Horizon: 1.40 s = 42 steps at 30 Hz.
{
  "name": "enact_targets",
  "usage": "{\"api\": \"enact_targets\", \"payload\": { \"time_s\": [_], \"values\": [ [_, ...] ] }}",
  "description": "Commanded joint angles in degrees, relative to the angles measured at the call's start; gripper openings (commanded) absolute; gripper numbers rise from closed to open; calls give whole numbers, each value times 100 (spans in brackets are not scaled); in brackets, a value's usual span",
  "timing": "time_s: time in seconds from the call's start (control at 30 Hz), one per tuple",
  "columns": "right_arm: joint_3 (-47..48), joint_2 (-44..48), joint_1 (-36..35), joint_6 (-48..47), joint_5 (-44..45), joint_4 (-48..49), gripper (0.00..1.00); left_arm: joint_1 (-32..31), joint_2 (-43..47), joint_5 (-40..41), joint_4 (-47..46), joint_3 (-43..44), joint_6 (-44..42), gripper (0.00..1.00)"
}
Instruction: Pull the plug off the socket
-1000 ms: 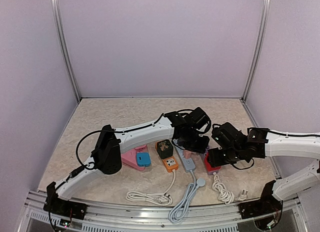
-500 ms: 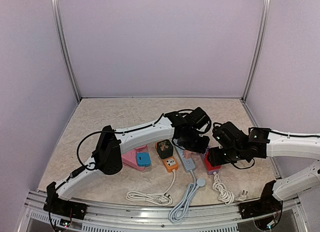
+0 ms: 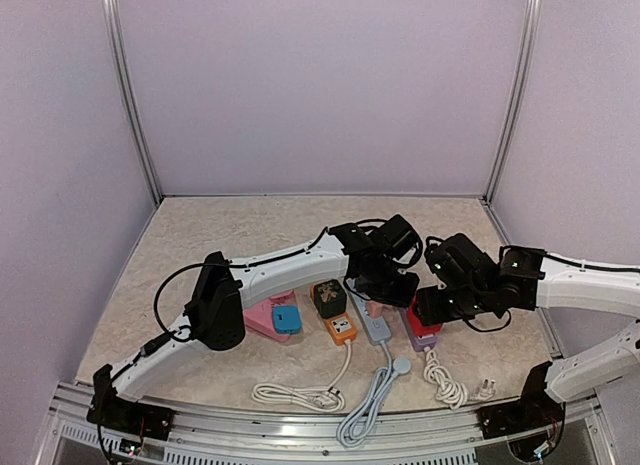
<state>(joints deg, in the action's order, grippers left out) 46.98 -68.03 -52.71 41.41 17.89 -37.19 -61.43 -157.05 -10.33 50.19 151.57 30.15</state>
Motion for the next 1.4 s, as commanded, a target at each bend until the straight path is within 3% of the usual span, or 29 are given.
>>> {"api": "enact_targets", "payload": {
  "time_s": [0.0,0.37,0.6,0.97,1.13,1.37],
  "values": [
    [275,89,-38,54,-60,309,31,-37,-748,49,602,-267,-18,3],
    [105,567,92,391,237,-664,33,5,-490,36,567,-311,-20,3],
    [42,891,819,282,257,-855,33,149,66,95,274,-282,-47,4],
    [196,706,2296,-414,-592,764,34,241,1239,412,24,-273,-440,4],
    [315,302,2818,-613,-1166,1465,34,358,1989,577,-24,-1112,-302,2],
    [301,-532,3491,-557,-2417,3081,33,780,3588,661,-488,-3361,193,0]
  ]
}}
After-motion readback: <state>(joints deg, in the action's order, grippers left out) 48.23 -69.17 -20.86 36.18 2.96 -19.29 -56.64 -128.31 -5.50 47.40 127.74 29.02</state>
